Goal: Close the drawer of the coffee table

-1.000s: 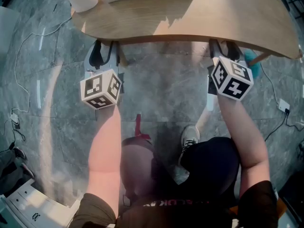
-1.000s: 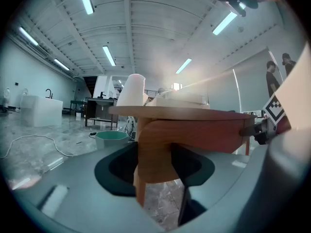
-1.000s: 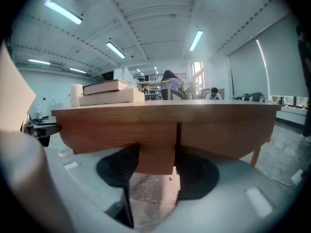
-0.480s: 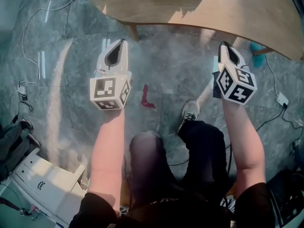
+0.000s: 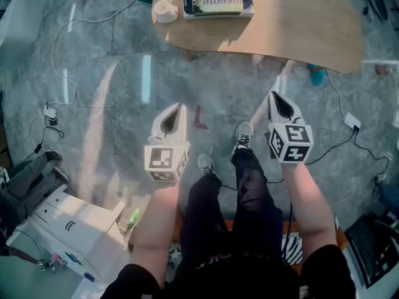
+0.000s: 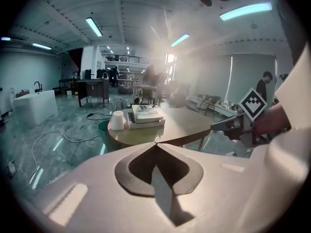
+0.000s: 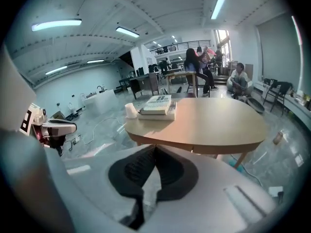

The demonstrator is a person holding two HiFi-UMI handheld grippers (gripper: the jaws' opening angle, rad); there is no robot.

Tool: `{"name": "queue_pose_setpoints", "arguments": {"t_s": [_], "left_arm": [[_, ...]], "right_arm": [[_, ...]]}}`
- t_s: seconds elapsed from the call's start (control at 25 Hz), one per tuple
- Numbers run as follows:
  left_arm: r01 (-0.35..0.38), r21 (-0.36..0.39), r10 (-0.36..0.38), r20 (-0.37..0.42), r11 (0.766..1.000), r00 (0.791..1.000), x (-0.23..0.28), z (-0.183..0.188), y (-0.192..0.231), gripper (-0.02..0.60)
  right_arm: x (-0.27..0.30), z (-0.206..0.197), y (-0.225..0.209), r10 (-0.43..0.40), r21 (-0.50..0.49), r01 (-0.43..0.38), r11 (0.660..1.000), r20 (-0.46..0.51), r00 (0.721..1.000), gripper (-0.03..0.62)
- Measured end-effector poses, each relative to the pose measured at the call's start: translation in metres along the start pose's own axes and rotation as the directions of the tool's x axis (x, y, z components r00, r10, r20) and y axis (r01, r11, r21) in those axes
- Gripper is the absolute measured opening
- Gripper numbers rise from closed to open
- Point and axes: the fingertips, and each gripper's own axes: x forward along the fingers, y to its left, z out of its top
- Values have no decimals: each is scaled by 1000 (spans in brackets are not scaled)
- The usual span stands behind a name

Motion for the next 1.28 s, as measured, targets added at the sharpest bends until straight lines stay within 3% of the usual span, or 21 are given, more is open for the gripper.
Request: {"name": "queue_pose_setpoints", "arguments": {"t_s": [0.2,0.48,0.76,1.04,1.28], "left_arm": [[75,-47,-76,-34,996,997,-71,36,-40,5],[201,17,-201,12,979,979,-158,110,-79,5],[300,72,-302,28,951,953,-272,145,-126,5],[379,62,-383,67,923,921,-358,147,-149,5],[398,14,-398,73,917,915,-395,133,-146,5]], "right_arm": [[-89,30,30,24,-21,-24,1000,13,1000,2],[-199,89,82,34,-42,-30,999,104,994,2],[-316,122,146,86,-54,-77,996,192,978,2],[-400,111,204,139,-65,-127,990,240,961,2],[-427,81,248,197,-53,-190,980,203,959,2]]}}
